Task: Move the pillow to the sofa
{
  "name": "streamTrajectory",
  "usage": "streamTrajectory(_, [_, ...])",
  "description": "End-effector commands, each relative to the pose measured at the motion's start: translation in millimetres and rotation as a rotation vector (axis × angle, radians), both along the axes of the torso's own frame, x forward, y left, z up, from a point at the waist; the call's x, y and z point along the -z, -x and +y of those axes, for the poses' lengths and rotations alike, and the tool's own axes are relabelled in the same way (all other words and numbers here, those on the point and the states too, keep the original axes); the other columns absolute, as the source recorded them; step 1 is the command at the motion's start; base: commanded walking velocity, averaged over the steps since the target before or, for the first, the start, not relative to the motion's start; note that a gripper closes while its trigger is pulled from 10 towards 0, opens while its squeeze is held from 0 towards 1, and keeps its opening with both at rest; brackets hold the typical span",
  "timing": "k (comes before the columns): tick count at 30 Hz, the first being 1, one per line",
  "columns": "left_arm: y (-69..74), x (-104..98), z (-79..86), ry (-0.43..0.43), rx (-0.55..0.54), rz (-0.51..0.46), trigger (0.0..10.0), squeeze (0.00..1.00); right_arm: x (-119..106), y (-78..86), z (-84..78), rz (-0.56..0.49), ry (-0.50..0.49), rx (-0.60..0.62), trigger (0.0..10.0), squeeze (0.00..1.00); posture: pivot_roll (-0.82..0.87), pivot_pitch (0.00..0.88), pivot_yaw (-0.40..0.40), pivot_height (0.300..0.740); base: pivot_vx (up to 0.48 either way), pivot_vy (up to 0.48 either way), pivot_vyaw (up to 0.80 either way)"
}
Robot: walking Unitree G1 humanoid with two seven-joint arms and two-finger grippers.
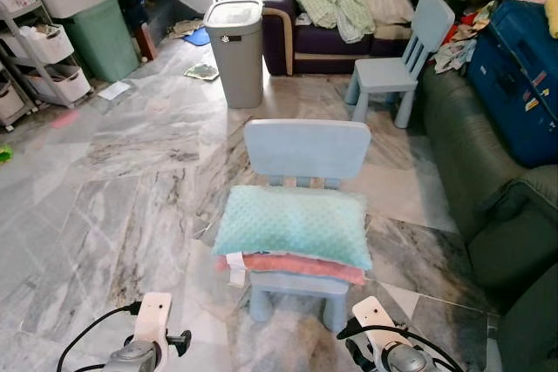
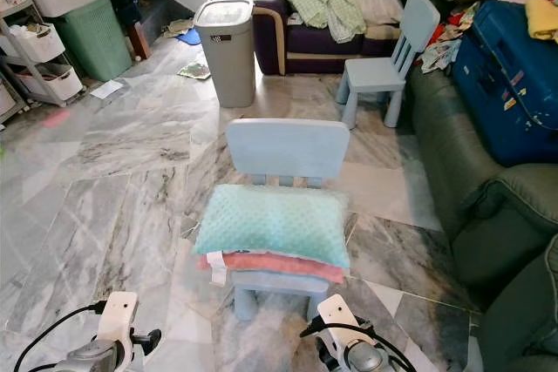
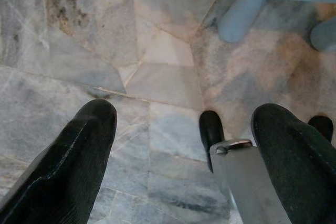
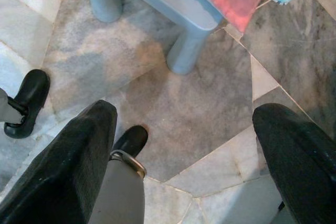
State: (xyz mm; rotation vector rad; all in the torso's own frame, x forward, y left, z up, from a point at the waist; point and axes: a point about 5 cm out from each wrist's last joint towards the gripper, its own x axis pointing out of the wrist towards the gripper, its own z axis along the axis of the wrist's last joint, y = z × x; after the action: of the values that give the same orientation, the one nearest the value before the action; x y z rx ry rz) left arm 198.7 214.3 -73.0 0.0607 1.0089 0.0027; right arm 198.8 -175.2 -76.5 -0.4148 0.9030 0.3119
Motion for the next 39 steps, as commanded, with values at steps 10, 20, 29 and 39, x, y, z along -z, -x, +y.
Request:
streamTrajectory(10, [-49.2,-37.8,6.8,0.009,0.07,-0.302,10.0,0.0,-42.6,-56.9,-0.2,-0.305,-0.228,0.202,10.0,0.0,0.01,0.0,0.043,0.74,0.0,0.0,0.0])
streamTrajectory(20, [-51.7,-95.7,-17.2,0.195,0.213,-0.717,10.0,0.0,-90.5,-70.4,-4.8,-0.522,-0.44,0.185,10.0,0.0,0.0,0.0,0.035,0.74,0.0,0.0,0.0])
streamTrajectory(29, [-35.8,-133.4,-36.4,0.09,0.325,-0.904,10.0,0.0,-150.5,-75.4,-21.8,-0.701,-0.432,0.048,10.0,0.0,0.0,0.0,0.038,0.74,0.0,0.0,0.0])
streamTrajectory(39, [-53.0,-144.5,-4.8,-0.026,0.09,-0.886,10.0,0.0,-167.1,-66.0,-38.5,-0.781,-0.435,0.348,10.0,0.0,-0.01,0.0,0.008,0.74,0.0,0.0,0.0])
